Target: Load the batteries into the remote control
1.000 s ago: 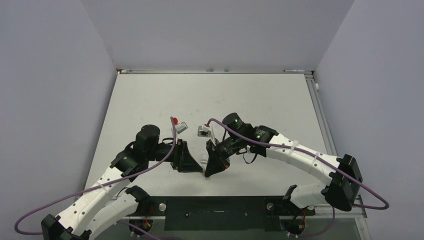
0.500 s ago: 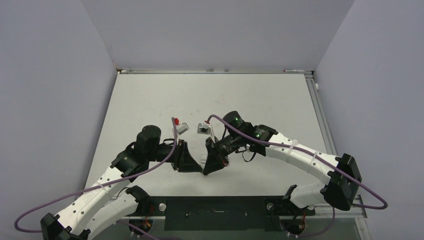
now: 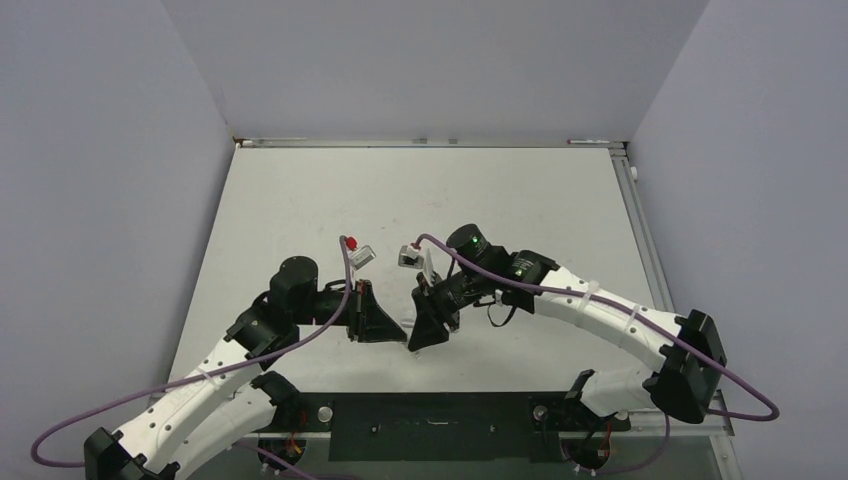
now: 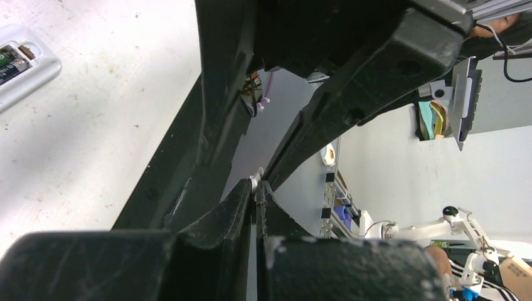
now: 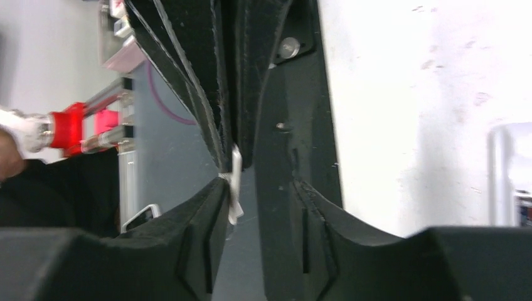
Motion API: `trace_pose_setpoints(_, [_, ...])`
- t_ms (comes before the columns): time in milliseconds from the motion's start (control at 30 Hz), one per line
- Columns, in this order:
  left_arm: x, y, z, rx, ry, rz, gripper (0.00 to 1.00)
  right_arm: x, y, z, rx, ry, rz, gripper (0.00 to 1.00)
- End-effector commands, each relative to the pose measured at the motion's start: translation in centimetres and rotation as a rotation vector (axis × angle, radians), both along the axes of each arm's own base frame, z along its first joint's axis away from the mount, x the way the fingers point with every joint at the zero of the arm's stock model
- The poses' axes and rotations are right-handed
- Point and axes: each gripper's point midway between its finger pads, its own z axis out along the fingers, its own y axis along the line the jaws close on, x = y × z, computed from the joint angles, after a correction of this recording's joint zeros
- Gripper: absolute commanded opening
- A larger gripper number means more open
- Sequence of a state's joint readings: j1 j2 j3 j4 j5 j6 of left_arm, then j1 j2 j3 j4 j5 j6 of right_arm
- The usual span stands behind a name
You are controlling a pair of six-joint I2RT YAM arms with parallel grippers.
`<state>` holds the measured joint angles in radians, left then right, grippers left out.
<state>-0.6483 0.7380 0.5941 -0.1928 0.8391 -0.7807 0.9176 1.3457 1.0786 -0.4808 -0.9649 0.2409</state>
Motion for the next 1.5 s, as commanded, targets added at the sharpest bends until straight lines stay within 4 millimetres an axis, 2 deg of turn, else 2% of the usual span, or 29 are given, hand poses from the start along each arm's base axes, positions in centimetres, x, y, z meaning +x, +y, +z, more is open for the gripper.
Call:
trace_pose_setpoints(0, [0.0,-0.2,1.0,-0.047,-0.024,0.008,0.00,2.4,-1.2,3.1,0.033,-0.227,-0.137,0.44])
trace_pose_setpoints(100, [0.7,-0.2,-0.3,-0.023,0.049,0.073,0.00,3.5,-2.4,3.9,0.014,-0.389,-0.251,0.48])
trace_pose_setpoints(267, [2.1,-0.1,-1.3,-0.020,0.175,0.214,0.00,2.3,-2.4,5.8,0.126,-0.627,-0.341,0.49])
trace_pose_setpoints(333, [2.3,-0.1,-1.4,-0.029,0.226,0.245,0.00,2.2,-2.6,5.8,0.124,-0.709,-0.362,0.49])
trace_pose_setpoints(467, [2.8,0.3,-1.0,-0.049,0.277,0.317,0.00,2.3,-2.5,4.3,0.060,-0.790,-0.376,0.50])
trace_pose_setpoints(600, [3.2,0.5,-0.7,-0.088,0.313,0.366,0.00,2.0,-1.7,2.4,0.007,-0.840,-0.366,0.51])
trace_pose_setpoints(733, [3.2,0.8,-0.7,-0.103,0.332,0.391,0.00,2.0,-1.1,1.5,-0.010,-0.856,-0.363,0.52])
trace_pose_setpoints(1067, [3.0,0.8,-0.3,-0.103,0.335,0.383,0.00,2.2,-0.9,1.0,-0.024,-0.858,-0.383,0.52])
trace_pose_setpoints(1467, [2.3,1.0,0.6,-0.134,0.328,0.358,0.00,1.7,0.2,0.5,-0.018,-0.807,-0.378,0.50])
